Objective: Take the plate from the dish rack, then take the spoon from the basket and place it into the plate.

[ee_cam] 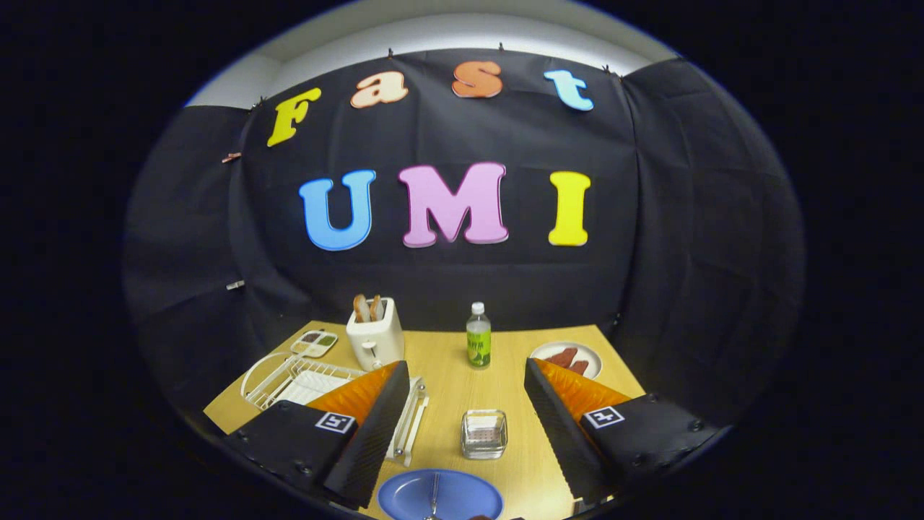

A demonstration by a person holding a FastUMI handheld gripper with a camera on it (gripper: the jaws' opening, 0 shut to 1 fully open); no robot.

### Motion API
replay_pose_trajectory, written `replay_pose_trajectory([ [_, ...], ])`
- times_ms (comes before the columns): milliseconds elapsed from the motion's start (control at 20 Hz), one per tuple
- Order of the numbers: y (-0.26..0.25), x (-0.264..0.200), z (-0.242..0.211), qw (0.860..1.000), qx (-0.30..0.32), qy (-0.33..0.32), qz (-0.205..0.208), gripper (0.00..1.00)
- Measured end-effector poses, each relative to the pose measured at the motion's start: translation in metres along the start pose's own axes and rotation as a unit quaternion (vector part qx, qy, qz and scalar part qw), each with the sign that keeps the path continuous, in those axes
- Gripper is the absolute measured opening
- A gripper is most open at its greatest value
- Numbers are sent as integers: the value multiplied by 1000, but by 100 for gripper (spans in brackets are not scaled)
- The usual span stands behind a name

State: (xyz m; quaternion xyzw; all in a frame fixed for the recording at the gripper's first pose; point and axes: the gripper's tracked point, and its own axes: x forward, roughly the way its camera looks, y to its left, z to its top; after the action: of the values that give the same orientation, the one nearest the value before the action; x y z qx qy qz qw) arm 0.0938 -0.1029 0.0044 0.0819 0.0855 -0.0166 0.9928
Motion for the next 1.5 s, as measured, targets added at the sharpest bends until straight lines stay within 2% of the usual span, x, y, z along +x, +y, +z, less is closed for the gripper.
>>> replay_pose_trajectory([
  [200,-8,-31,48,997,-7,-76,-23,98],
  [350,-11,-46,53,995,8,-91,-33,98],
  [750,-6,-27,22,998,33,-37,-30,98],
  [1500,33,-19,13,999,14,-27,19,98],
])
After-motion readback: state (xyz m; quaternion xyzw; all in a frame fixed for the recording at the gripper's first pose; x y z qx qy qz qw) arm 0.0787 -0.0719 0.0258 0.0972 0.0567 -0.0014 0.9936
